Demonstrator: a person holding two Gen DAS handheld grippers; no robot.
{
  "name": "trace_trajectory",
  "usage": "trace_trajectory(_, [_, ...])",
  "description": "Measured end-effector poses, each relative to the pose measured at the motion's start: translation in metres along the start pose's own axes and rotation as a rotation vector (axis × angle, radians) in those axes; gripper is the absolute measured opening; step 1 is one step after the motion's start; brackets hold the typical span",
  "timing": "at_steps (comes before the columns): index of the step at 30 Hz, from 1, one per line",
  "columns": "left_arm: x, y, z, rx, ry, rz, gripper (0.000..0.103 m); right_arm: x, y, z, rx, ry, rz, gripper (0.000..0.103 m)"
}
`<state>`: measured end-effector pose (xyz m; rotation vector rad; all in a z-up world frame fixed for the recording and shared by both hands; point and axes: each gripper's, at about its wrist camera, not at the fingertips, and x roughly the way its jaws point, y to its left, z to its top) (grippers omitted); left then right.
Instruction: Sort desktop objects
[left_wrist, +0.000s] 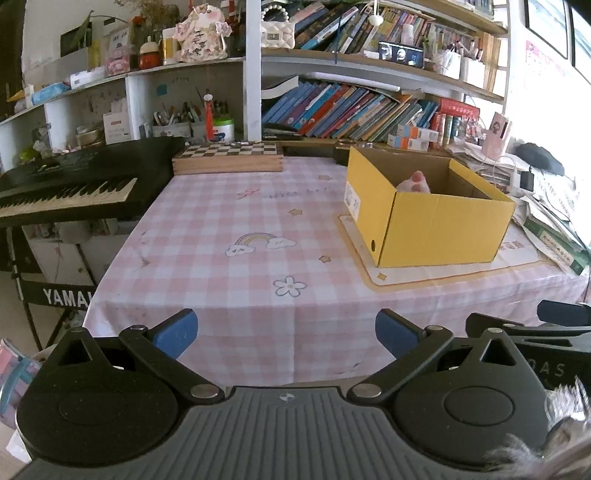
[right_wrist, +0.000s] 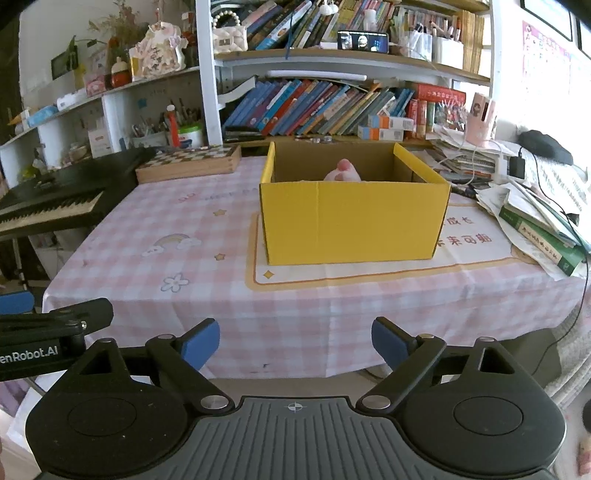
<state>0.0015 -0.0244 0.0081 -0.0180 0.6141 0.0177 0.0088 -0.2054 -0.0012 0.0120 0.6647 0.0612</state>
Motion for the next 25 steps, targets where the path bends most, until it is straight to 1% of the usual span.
trace_trajectory(6, [-0.0014,-0.0013,0.0001,0.002,-0.002,-0.001,0.103,0.0013,0.0009,-0.0004,-0.005,0.009,0.003,0.096])
trace_trajectory(12, [-0.0023,-0.0014,-0.0002,-0.004,-0.001,-0.007,0.103,0.0026,0.0009,-0.0011,-0.006,0.022,0.011,0.096])
trace_trajectory(16, [-0.0019,-0.0016,-0.0019,-0.003,0.010,0.009,0.103,0.0028,0.0011,-0.0021,-0.008,0.026,0.016,0.096])
trace_trajectory(25, [-0.0012,-0.0034,-0.0038,-0.009,0.017,0.007,0.103,0.0079,-0.0010,-0.0016,-0.002,0.044,0.019,0.096])
